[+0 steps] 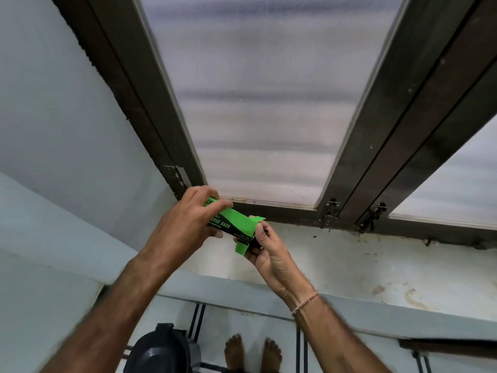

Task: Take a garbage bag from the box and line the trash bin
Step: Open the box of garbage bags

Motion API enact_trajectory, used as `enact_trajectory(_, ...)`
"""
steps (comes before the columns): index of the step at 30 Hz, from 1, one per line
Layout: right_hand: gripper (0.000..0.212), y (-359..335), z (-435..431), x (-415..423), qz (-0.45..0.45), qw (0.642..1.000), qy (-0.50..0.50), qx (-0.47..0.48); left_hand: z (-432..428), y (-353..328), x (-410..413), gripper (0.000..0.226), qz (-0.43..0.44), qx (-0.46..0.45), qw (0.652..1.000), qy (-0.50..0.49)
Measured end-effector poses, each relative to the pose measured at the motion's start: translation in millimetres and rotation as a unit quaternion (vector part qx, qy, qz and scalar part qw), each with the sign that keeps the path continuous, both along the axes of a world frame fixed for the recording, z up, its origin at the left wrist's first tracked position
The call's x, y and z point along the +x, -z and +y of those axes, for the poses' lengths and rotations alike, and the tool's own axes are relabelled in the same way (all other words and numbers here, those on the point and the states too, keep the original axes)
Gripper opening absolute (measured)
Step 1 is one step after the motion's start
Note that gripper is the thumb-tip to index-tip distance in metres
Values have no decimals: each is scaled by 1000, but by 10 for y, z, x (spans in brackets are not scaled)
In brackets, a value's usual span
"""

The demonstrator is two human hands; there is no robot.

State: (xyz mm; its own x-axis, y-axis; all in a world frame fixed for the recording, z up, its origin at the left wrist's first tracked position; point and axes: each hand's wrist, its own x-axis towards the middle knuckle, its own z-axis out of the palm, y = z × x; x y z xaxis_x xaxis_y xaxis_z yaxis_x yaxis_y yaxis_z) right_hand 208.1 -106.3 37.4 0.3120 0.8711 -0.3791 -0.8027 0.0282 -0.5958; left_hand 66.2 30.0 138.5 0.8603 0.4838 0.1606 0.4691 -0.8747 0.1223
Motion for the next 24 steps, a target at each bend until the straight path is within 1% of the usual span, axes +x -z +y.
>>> enact_trajectory(3,38,-15,-22,75,-16,1000,13,-20,82,31,-116,65,-40,-48,998,-24)
enact_trajectory(5,37,-10,-79,121,-54,997,-3,-48,132,156,-204,62,-45,-96,993,-48)
enact_trajectory(7,38,-26,-126,129,-111,989,-50,-82,167,343,-260,62,-29,-142,988,-56)
enact_trajectory(9,36,-39,-156,114,-184,971,-100,-114,198,559,-296,64,-14,-177,983,-53)
enact_trajectory(10,35,-41,-177,110,-220,961,-113,-124,220,666,-315,64,-13,-193,980,-54)
enact_trajectory(12,32,-41,-249,131,-268,947,-106,-141,256,851,-344,63,-26,-218,973,-63)
enact_trajectory(14,31,-22,-351,183,-283,944,-79,-153,296,1008,-344,62,-43,-222,971,-72)
enact_trajectory(17,32,-17,-483,239,-282,944,-47,-163,337,1249,-315,63,-43,-216,972,-86)
enact_trajectory(21,31,-72,-568,257,-282,943,-26,-172,301,1423,-326,65,5,-215,971,-107)
enact_trajectory(23,32,-104,-576,241,-283,944,-26,-170,242,1383,-346,74,32,-168,979,-115)
enact_trajectory(24,32,-119,-570,221,-281,944,-25,-169,199,1344,-359,83,43,-119,984,-123)
